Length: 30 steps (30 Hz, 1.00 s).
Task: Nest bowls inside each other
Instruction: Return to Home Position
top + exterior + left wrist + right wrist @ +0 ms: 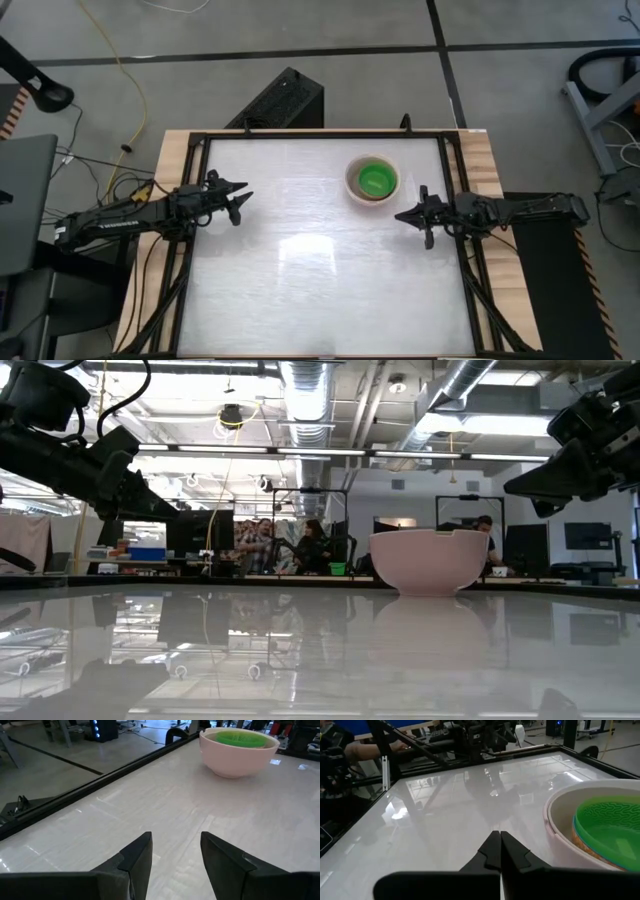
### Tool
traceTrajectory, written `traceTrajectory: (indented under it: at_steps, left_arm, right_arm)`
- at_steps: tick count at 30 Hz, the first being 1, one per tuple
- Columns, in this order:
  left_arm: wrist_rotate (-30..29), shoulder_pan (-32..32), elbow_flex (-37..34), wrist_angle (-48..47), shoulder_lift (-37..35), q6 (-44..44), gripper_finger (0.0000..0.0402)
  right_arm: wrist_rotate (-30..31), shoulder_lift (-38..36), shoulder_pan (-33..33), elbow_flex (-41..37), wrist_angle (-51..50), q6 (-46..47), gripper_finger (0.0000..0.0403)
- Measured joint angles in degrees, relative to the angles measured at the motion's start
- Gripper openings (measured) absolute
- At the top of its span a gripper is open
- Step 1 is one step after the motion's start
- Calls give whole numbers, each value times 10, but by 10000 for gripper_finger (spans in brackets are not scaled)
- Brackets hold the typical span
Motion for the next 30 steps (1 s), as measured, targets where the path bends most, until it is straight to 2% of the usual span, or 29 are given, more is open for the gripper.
traceTrajectory:
  at_steps: [11,30]
  left_arm:
    - [0,0,0,0,0,0,158]
    - [0,0,0,0,0,0,158]
  right_arm:
    - [1,0,0,0,0,0,37]
    - [1,0,0,0,0,0,38]
